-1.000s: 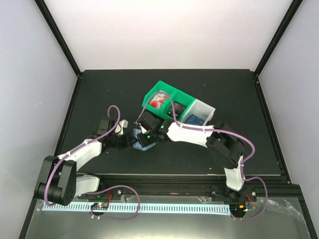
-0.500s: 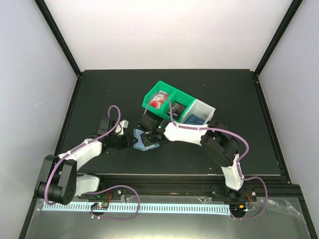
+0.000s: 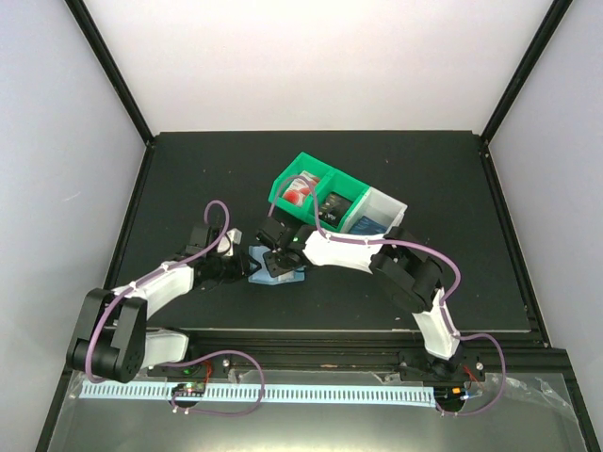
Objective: Put the credit cards into the card holder
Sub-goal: Open the card holder at the center of the board.
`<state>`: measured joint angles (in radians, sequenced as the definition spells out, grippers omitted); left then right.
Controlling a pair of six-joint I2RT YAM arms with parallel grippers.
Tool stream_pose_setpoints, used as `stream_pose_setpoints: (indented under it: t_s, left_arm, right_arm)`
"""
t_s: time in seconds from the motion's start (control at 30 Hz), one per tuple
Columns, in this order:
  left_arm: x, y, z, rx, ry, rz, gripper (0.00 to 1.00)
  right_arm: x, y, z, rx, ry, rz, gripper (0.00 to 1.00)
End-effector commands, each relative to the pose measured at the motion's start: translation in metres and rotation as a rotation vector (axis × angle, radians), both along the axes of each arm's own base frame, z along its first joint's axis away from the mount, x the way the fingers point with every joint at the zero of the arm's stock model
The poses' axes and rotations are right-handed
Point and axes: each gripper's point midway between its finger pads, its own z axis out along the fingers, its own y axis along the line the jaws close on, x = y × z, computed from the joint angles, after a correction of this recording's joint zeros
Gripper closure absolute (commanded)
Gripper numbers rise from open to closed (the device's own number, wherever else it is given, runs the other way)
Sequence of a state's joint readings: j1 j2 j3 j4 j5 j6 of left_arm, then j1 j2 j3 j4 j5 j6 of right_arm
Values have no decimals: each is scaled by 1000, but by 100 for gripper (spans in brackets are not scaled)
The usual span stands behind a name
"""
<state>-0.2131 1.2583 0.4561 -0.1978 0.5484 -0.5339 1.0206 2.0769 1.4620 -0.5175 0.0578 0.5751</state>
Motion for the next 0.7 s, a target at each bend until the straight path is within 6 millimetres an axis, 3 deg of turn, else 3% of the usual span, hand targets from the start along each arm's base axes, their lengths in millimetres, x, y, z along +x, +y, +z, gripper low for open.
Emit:
stream_pose_setpoints:
  t_s: [0.0, 0.1, 0.3, 0.53, 0.67]
  left_arm:
    - [5, 8, 6, 58, -26, 27, 62]
    - [9, 10, 14, 74, -50, 37, 57]
    - [10, 12, 18, 89, -61, 39, 57]
    - [13, 21, 26, 128, -100, 74, 56]
    - [14, 22, 35, 125, -130, 85, 52]
  right_arm:
    - [9, -19, -6, -103, -51, -44, 54]
    - [9, -20, -6, -113, -55, -36, 49]
    - [7, -15, -4, -97, -51, -6, 40]
    - [-7, 7, 8, 29, 6, 62, 38]
    - [-9, 9, 12, 45, 17, 60, 36]
